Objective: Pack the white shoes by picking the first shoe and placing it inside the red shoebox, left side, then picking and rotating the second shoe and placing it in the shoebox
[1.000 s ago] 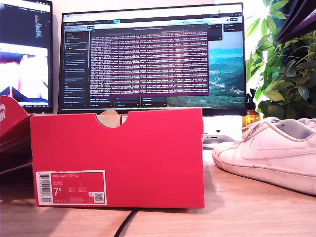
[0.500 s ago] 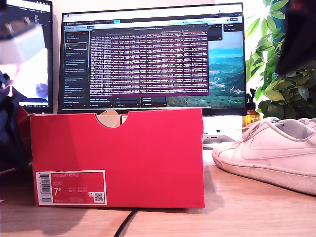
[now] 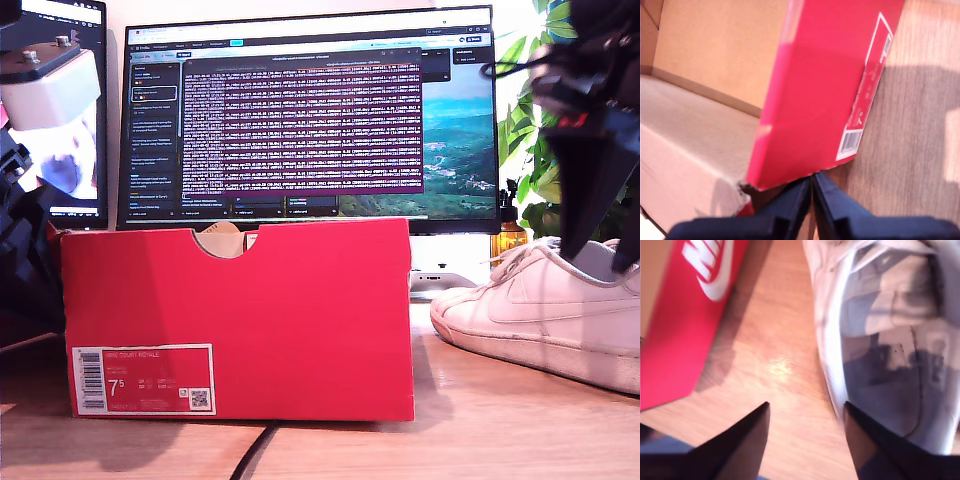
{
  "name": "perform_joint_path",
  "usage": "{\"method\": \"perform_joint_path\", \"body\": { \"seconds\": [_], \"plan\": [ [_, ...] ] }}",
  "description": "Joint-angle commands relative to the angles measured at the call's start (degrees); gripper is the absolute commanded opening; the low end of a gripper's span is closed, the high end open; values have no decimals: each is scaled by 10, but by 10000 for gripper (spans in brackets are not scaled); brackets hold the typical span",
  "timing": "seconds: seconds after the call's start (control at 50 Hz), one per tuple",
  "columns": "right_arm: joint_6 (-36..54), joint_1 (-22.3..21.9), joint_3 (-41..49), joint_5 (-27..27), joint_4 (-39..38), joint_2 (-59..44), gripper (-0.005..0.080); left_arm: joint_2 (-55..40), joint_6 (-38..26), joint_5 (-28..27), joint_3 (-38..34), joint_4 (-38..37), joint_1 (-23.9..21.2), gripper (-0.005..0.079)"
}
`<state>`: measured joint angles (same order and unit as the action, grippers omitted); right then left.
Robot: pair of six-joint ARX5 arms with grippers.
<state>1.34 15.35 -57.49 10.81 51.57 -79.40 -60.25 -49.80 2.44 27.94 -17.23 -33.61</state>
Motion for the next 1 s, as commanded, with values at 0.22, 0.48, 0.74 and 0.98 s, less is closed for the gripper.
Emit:
{"method": "perform_joint_path", "body": {
  "seconds": [0.22,0.48,0.74,0.98],
  "plan": [
    [35,6,-6,-39,2,-34,434,-2,10,-5,2,6,0,-19],
    [57,7,-6,-39,-19,-91,433,-2,10,-5,2,6,0,-19],
    [94,7,-6,-40,-43,-120,349,-2,10,-5,2,5,0,-19],
    [117,7,-6,-39,-66,-129,167,-2,10,-5,2,5,0,-19]
  ]
}}
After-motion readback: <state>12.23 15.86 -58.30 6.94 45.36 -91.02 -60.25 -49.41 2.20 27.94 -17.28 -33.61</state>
